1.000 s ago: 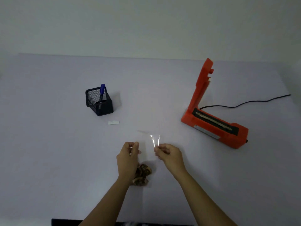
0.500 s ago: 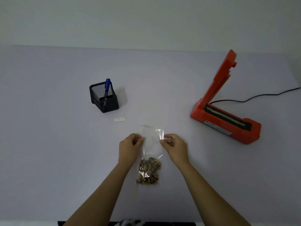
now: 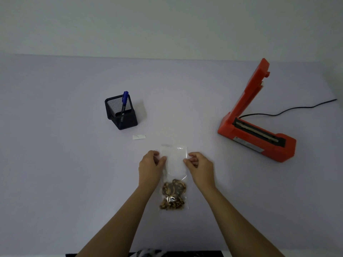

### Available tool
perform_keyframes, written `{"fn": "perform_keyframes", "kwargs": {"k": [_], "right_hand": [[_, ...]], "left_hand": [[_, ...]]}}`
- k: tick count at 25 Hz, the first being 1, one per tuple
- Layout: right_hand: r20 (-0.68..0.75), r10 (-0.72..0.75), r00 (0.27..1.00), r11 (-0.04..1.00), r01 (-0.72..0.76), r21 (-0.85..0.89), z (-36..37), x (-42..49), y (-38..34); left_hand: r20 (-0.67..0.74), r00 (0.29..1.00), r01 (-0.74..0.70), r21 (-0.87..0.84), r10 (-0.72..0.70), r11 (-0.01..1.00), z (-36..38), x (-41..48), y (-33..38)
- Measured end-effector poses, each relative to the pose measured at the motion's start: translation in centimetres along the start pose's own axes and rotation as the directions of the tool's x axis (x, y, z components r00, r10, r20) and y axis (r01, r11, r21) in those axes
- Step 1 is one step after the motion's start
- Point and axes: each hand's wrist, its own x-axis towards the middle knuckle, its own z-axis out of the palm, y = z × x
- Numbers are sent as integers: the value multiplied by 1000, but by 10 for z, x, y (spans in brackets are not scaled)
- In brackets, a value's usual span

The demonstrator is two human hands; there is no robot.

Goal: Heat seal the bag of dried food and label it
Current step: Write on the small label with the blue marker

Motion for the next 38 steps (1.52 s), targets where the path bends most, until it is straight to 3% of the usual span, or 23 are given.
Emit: {"fn": "perform_keyframes", "kwargs": {"k": [3, 6, 10, 13, 18, 26, 33, 36, 38], "right_hand": [[-60, -22, 998, 1000, 22, 4, -7, -1, -7], [-105, -108, 989, 994, 108, -9, -12, -2, -24], [-61, -221, 973, 975, 220, -28, 4, 7, -56], [-7, -309, 951, 950, 308, -46, 24, 27, -89], [154, -390, 908, 915, 401, -44, 69, 74, -162], [274, -402, 874, 887, 446, -121, 124, 129, -204], [261, -486, 834, 864, 503, 4, 117, 124, -214], [124, -492, 862, 871, 487, 69, 89, 130, -228], [29, -430, 902, 895, 422, 146, 65, 136, -239]], "left_hand": [[-2, 1000, 6, -63, -7, 998, -10, 0, 2], [-98, 995, -1, -128, -12, 992, -35, -1, 3], [-307, 946, 42, -212, -107, 976, -83, 13, -7], [-386, 913, 43, -222, -128, 974, -117, 36, -9], [-220, 975, -2, -126, -26, 992, -142, 99, 3], [-79, 996, 14, -189, -29, 982, -132, 126, 10], [-62, 997, 35, -198, -48, 980, -130, 129, 5], [-54, 998, 2, -140, -10, 990, -135, 128, 8], [-163, 979, -136, -55, 125, 989, -148, 124, 17]]}}
